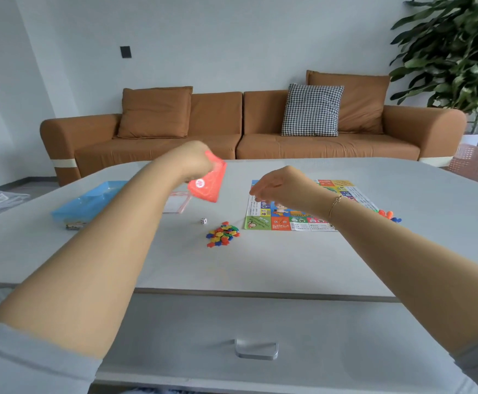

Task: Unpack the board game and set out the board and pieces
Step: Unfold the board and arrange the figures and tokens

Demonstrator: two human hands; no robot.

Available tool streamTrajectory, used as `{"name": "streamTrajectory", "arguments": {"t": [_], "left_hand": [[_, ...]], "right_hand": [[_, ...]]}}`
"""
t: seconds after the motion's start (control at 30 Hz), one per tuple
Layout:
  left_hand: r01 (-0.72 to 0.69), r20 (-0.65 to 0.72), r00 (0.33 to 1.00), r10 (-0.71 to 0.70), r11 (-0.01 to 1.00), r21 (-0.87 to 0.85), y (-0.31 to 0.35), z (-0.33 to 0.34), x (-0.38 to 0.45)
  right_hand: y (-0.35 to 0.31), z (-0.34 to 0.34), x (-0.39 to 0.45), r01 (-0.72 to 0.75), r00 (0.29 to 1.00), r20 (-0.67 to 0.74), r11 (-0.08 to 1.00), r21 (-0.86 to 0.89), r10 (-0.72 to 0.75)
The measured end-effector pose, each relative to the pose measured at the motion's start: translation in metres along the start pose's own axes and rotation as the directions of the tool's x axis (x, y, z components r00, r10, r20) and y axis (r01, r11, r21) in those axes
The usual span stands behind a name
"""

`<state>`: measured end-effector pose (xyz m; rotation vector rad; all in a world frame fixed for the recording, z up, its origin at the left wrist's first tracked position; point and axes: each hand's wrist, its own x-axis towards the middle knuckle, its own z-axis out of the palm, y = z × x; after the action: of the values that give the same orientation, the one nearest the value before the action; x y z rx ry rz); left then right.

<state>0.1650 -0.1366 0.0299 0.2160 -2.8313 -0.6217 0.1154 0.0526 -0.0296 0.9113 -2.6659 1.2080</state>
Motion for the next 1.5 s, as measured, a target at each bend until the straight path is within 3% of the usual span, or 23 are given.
{"name": "streamTrajectory", "arguments": {"t": [0.1,0.3,0.43,0.6,0.7,0.87,0.97,1.07,1.3,1.5], "left_hand": [[-0.105,-0.057,0.994,0.096,0.975,-0.194,0.027,0.019,-0.013],[-0.099,0.027,0.99,0.137,0.826,-0.555,0.05,0.065,-0.028],[-0.125,-0.025,0.99,0.139,0.785,-0.606,0.061,0.085,-0.03],[-0.064,0.007,0.994,0.113,0.612,-0.788,0.066,0.099,-0.038],[-0.004,0.061,0.993,0.1,0.547,-0.837,0.061,0.105,-0.043],[-0.156,0.057,0.957,0.284,0.672,-0.724,0.044,0.111,-0.045],[-0.4,-0.022,0.901,0.433,0.811,-0.428,0.037,0.121,-0.046],[-0.533,-0.085,0.846,0.527,0.828,-0.175,0.035,0.123,-0.047],[-0.61,0.041,0.792,0.609,0.792,0.015,0.014,0.126,-0.041],[-0.54,0.078,0.84,0.537,0.842,0.022,0.013,0.128,-0.038]], "right_hand": [[-0.004,-0.011,-0.013,-0.13,0.991,0.053,0.946,0.296,0.119],[0.011,-0.027,-0.055,-0.236,0.972,0.112,0.895,0.378,0.209],[0.02,-0.037,-0.069,-0.268,0.963,0.144,0.81,0.521,0.226],[0.03,-0.038,-0.074,-0.21,0.975,0.002,0.908,0.362,0.224],[0.033,-0.042,-0.078,-0.101,0.989,-0.096,0.991,0.082,0.109],[0.039,-0.05,-0.082,0.054,0.998,-0.022,0.972,-0.23,-0.061],[0.04,-0.052,-0.084,0.125,0.992,0.041,0.923,-0.365,-0.119],[0.035,-0.052,-0.084,0.155,0.988,0.064,0.899,-0.41,-0.141],[0.042,-0.041,-0.083,0.144,0.985,0.154,0.853,-0.502,-0.076],[0.05,-0.038,-0.084,0.043,0.983,0.17,0.807,-0.59,0.072]]}}
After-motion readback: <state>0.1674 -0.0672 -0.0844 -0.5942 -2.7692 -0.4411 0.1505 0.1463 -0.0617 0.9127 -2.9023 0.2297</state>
